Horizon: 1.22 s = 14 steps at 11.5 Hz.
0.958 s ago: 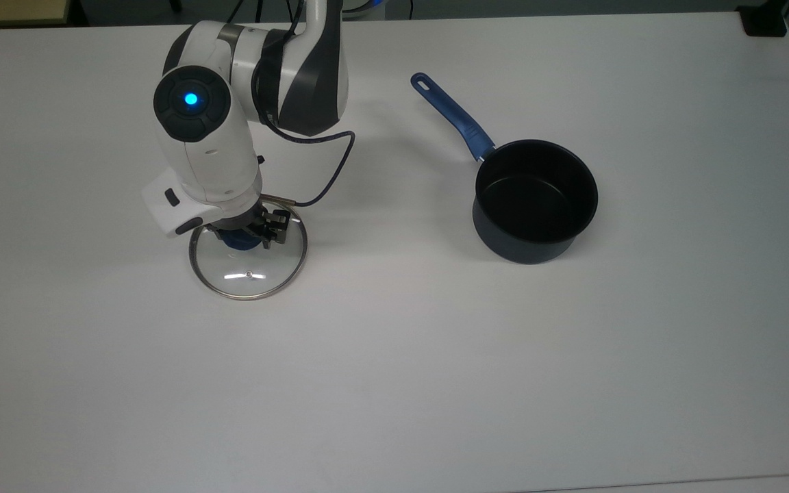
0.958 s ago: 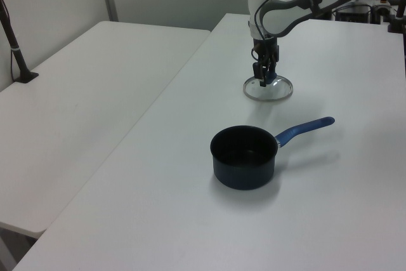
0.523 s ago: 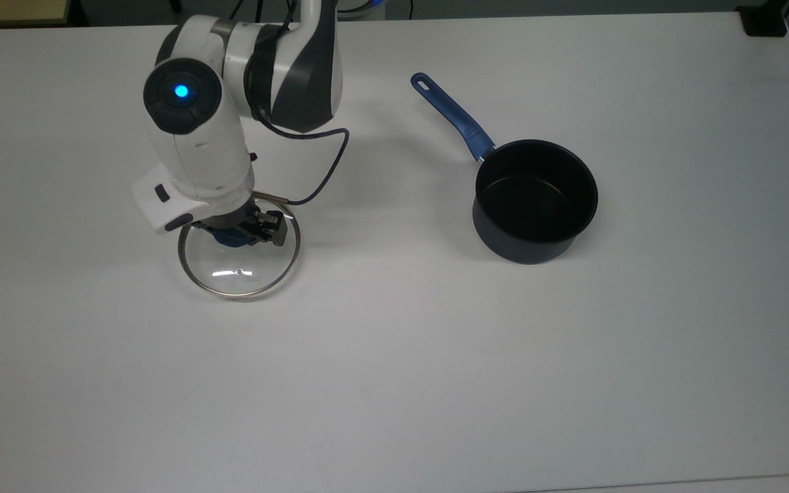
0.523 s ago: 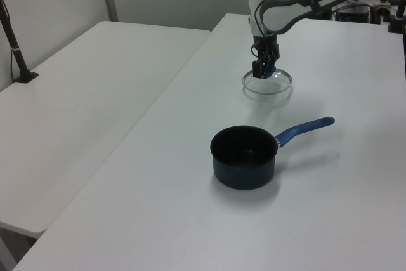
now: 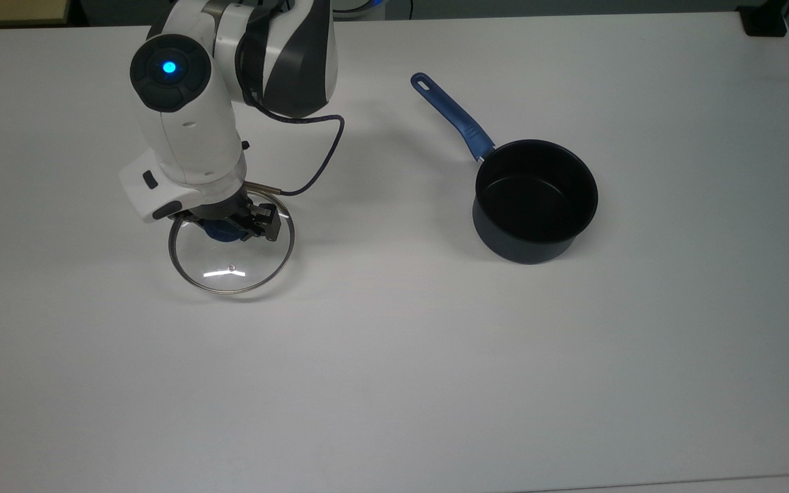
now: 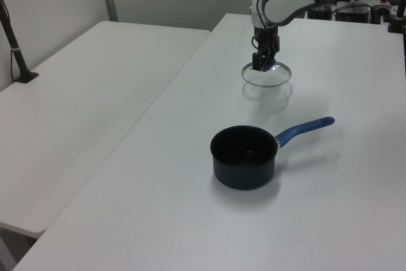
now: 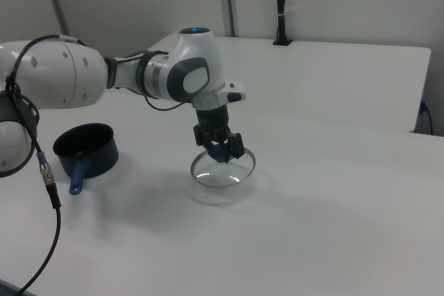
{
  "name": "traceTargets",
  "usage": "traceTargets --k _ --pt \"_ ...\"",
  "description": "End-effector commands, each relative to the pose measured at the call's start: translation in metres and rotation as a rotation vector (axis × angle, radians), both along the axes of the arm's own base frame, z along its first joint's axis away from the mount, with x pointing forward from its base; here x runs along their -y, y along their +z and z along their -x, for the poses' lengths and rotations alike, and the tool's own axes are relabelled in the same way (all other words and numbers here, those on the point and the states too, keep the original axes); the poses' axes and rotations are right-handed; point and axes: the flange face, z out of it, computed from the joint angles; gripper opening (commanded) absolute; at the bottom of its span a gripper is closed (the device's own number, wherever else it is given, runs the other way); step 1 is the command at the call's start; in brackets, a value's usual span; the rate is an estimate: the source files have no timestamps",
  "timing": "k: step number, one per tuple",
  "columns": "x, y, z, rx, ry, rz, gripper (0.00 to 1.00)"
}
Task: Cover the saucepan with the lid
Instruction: 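Lift the glass lid and carry it over the black saucepan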
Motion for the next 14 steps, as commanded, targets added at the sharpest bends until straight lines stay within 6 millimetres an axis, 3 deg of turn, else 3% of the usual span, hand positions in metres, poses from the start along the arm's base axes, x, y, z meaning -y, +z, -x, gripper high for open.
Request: traceTargets --k 1,4,9,14 --pt "-0.005 0.036 0.011 0.019 -0.004 -0.012 0.51" --pt "-0.042 0.050 0.015 -0.007 0.029 -0.023 0.51" --pt "-0.130 0.072 0.024 -0.027 0.066 -0.079 0.51" --pt "-0.242 0.078 0.040 -0.009 0.100 -0.058 0.51"
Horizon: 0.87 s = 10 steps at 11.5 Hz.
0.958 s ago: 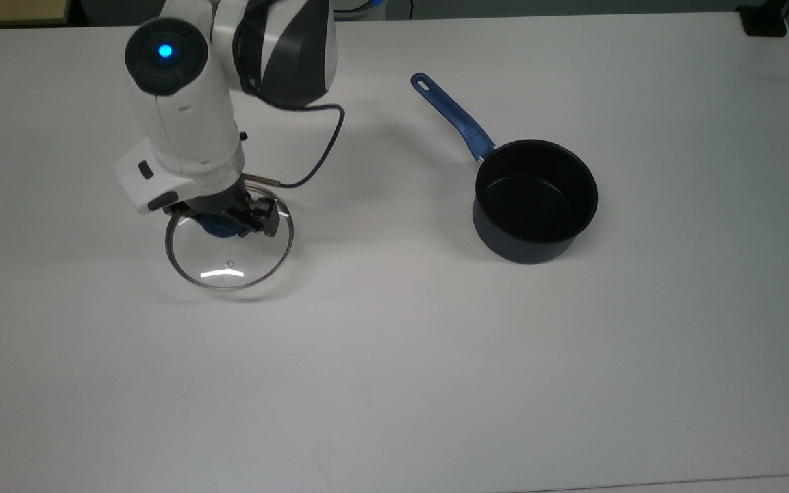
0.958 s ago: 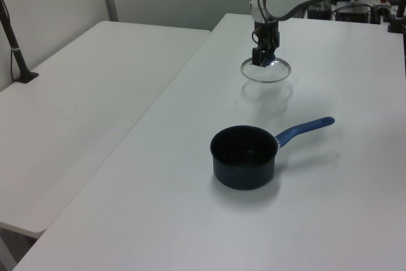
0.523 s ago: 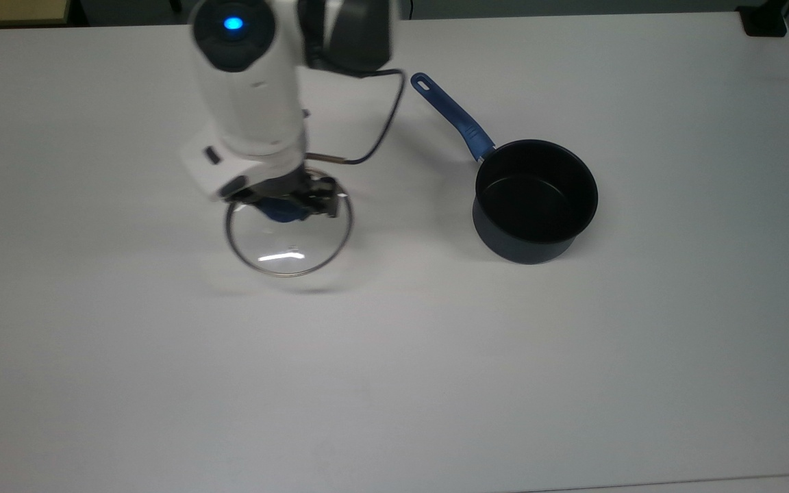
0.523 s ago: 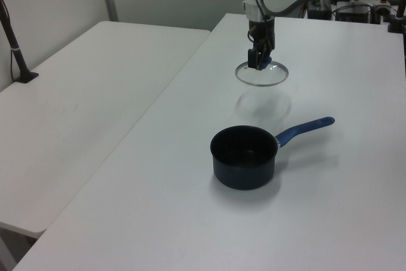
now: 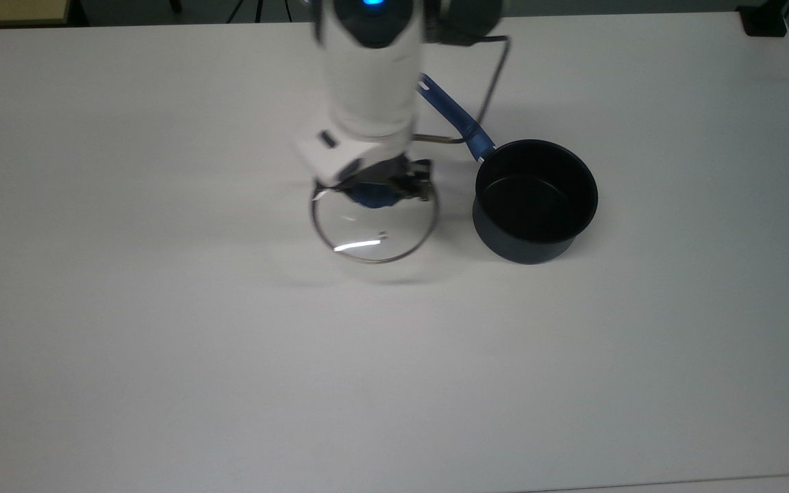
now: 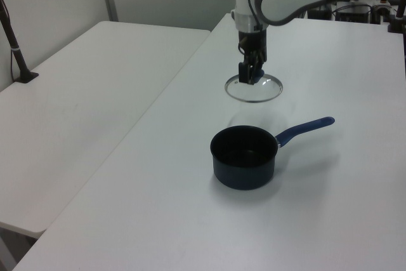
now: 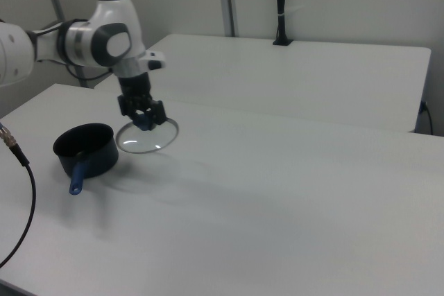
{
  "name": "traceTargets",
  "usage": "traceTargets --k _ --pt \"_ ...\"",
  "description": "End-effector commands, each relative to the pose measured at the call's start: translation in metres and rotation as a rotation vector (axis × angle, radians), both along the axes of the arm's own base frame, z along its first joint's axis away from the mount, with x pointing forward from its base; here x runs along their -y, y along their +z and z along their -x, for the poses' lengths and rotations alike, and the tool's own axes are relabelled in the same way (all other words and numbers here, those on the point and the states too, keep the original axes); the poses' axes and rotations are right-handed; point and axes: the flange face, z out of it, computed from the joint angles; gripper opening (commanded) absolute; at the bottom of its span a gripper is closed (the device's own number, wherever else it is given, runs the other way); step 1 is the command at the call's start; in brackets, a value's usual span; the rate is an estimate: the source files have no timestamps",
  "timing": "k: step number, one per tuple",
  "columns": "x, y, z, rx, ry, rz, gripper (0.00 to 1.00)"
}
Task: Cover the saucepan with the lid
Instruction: 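Lift the glass lid and carry it over the black saucepan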
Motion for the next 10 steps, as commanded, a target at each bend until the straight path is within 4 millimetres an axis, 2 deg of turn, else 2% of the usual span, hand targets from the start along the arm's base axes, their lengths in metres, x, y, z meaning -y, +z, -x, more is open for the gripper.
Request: traceTargets --k 1,3,6,8,10 --pt "-0.061 0.019 0.019 0.015 -0.009 -0.005 0.51" --pt "-0.100 0.024 0.025 0.034 -0.007 -0.003 0.51" --pt "-0.147 0.029 0.040 0.045 0.005 -0.013 0.51" --pt "-0.181 0.015 0.051 0.037 0.030 0.000 0.51" --pt "-0.205 0.000 0.056 0.045 0.044 0.003 0.51"
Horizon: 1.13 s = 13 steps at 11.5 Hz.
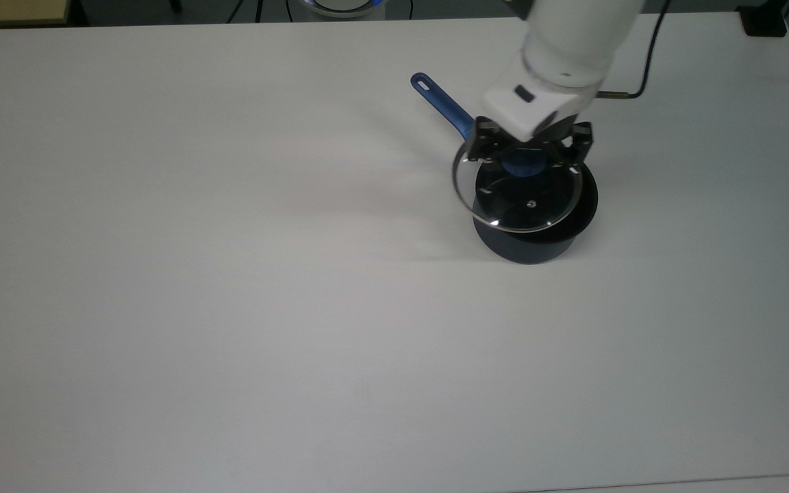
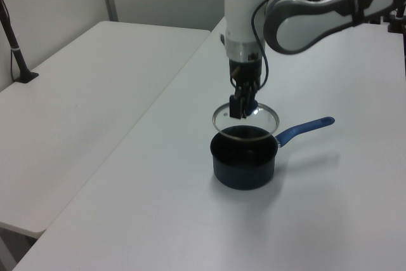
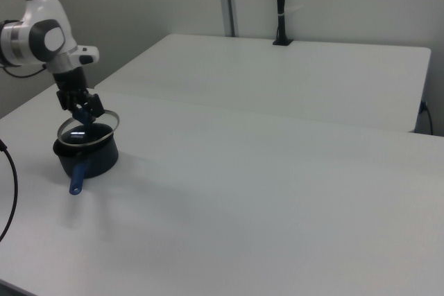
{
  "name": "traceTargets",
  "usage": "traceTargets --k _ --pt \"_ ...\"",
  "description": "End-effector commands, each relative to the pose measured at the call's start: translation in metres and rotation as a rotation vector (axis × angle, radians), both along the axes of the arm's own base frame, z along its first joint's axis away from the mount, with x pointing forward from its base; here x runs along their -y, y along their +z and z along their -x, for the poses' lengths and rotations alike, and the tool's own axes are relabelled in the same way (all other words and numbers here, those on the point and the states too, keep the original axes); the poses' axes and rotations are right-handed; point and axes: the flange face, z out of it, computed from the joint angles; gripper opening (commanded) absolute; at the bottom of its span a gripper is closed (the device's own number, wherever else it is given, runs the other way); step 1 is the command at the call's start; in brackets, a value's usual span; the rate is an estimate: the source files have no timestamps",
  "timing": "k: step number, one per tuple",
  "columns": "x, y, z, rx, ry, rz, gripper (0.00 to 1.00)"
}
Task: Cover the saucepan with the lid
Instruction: 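Lower the lid onto the saucepan rim and open the gripper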
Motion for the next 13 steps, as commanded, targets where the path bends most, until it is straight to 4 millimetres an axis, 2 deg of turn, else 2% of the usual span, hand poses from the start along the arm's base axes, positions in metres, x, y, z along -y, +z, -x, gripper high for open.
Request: traceTargets --k 1,5,13 --pt "-0.035 -0.015 0.008 0.016 0.005 -0.006 0.51" --pt "-0.047 -0.034 0.010 0.000 0.019 0.006 0.51" --pt "-0.045 -0.040 0.004 0.015 0.014 0.004 0.51"
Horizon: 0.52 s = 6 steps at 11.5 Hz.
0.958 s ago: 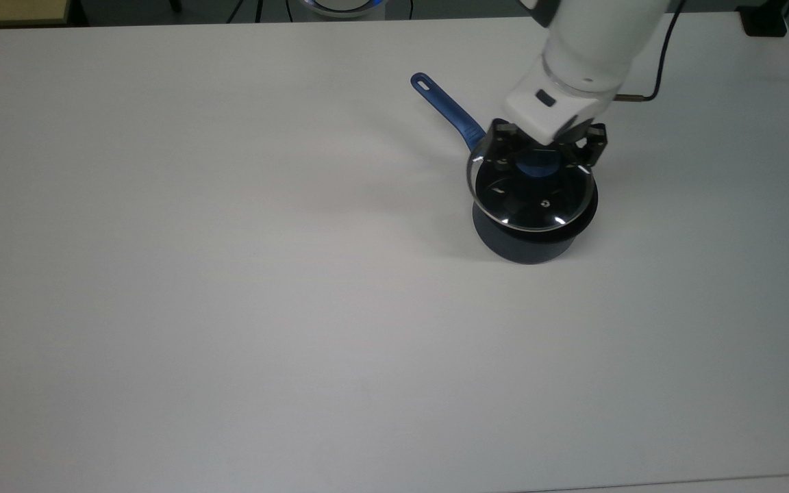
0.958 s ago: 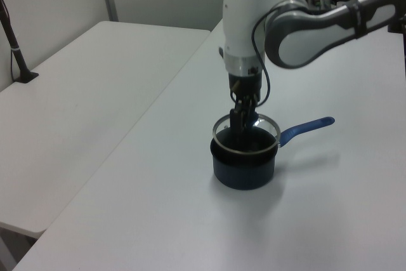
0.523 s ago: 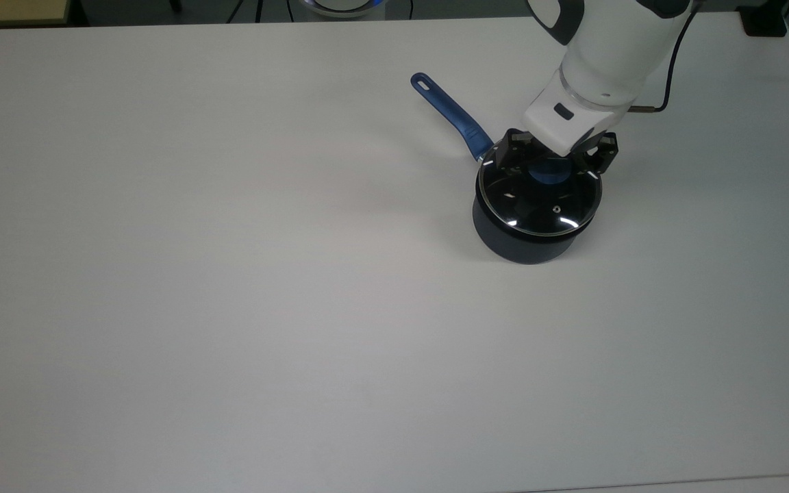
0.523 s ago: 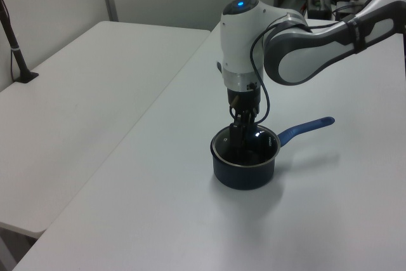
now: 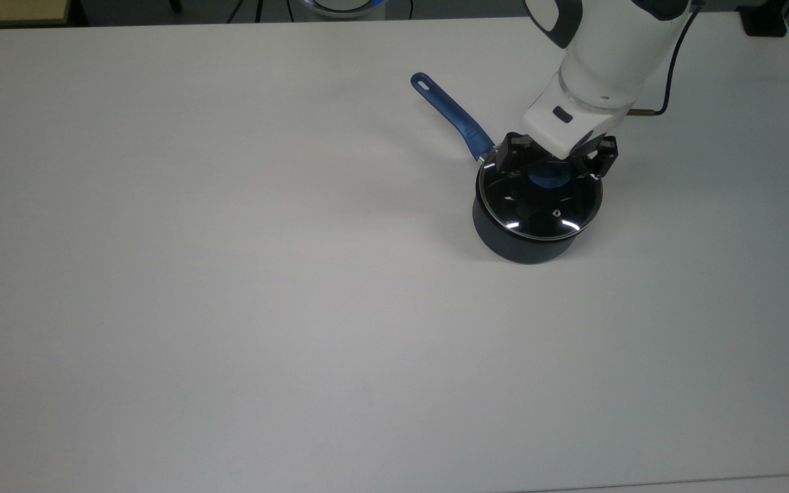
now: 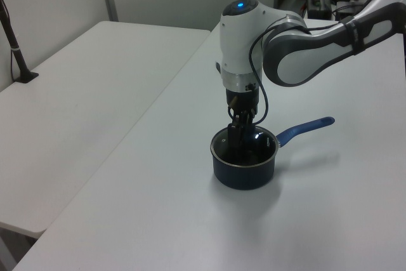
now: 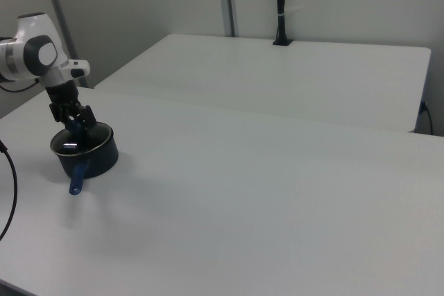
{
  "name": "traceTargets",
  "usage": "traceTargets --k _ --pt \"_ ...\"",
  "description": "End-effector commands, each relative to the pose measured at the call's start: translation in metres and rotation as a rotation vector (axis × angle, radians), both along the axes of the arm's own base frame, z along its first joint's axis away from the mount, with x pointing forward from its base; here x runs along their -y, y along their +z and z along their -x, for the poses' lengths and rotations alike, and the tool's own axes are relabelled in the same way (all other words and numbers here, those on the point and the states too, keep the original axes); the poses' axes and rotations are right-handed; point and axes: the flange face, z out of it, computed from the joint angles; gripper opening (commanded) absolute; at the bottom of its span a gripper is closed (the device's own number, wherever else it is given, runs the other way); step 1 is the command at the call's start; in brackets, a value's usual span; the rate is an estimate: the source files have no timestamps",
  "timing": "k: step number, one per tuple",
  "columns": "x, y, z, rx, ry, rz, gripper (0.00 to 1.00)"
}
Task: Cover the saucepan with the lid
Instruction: 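Lower the lid onto the saucepan rim and open the gripper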
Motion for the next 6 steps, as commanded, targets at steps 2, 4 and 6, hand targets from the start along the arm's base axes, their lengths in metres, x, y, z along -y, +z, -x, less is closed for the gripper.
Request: traceTargets --k 2,4,6 --pt "-0.0058 -0.0037 -0.0070 0.018 -0.015 -0.010 0.54" --pt "-0.0067 -0.0050 -0.0067 0.016 -0.013 -0.010 1.00" --pt "-0.0035 -0.0013 -0.0075 0.016 -0.019 -0.013 1.00"
